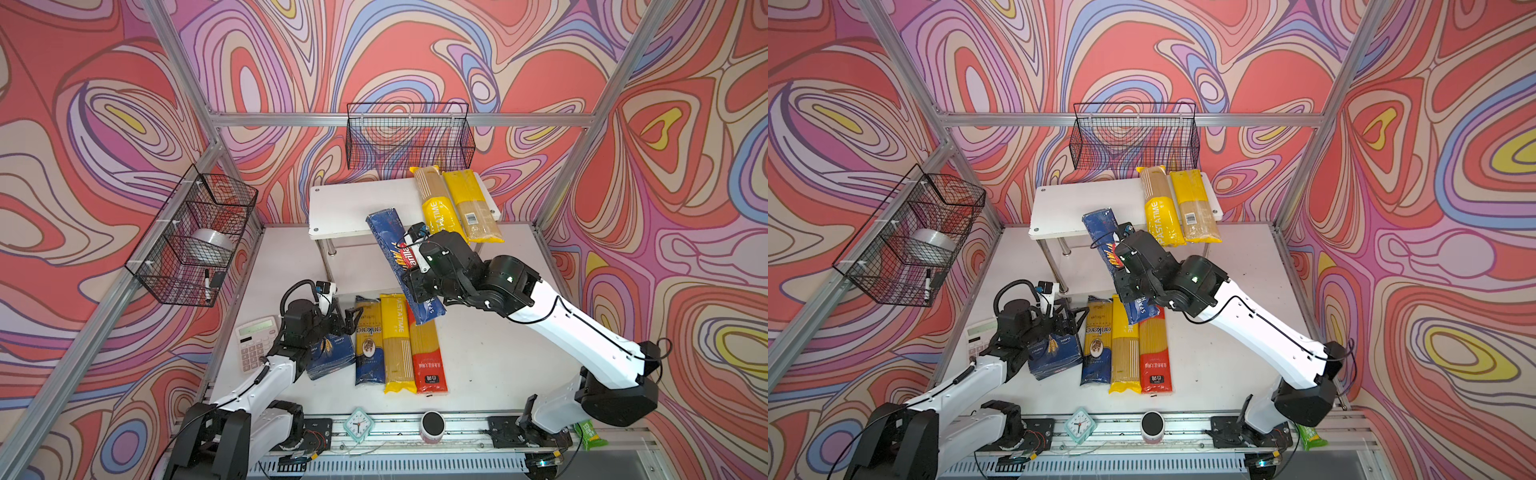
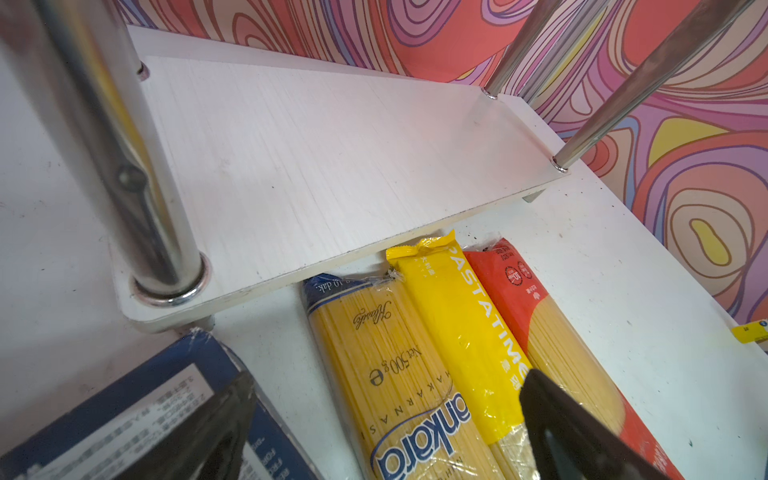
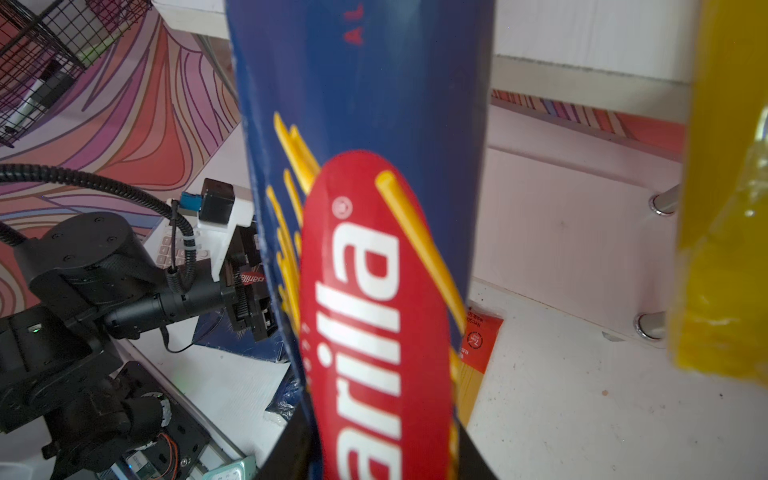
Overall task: Arrange pasta packages on shelves
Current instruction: Place the pasta bag on the shelf.
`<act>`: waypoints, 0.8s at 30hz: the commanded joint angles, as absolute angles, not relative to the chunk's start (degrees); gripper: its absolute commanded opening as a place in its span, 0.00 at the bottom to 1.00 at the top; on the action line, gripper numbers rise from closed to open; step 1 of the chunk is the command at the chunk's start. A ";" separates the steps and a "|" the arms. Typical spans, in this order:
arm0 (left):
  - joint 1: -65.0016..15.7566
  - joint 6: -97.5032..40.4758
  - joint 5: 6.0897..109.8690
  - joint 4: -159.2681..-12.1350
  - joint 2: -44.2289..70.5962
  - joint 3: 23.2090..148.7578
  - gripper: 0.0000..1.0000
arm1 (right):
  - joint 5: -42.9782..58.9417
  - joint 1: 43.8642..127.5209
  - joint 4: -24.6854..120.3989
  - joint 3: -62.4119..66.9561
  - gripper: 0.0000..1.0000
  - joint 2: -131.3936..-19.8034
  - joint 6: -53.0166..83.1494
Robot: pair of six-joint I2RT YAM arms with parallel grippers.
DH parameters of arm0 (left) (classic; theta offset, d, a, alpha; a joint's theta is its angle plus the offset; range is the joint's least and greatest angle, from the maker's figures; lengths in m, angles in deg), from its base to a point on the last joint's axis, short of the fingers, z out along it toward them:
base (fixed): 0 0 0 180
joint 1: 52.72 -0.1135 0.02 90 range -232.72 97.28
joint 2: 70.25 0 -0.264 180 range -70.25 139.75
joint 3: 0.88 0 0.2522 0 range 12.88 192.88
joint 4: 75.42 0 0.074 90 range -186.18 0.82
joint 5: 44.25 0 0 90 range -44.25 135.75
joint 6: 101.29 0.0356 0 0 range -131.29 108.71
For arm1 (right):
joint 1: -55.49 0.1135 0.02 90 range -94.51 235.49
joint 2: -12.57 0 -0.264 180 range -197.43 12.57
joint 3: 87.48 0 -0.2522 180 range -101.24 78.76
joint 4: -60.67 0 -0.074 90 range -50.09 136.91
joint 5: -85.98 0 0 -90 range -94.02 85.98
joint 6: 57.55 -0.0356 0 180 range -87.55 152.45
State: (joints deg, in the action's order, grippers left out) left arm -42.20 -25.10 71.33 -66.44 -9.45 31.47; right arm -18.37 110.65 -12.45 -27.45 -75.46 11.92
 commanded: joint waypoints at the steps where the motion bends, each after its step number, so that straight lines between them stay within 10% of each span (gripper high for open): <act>1: -42.00 -25.54 70.37 -68.83 -13.42 31.15 1.00 | -22.30 109.87 -9.54 -32.94 0.28 -75.61 13.73; 24: -42.00 -22.81 55.53 -80.75 -25.25 31.87 1.00 | -12.98 97.66 -12.41 -55.02 0.30 -90.59 16.89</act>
State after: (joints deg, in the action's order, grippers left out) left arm -42.20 -23.52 56.49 -79.45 -26.19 31.42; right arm -13.06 98.19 -21.65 -52.41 -90.04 15.79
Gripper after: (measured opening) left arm 0.994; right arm 0.352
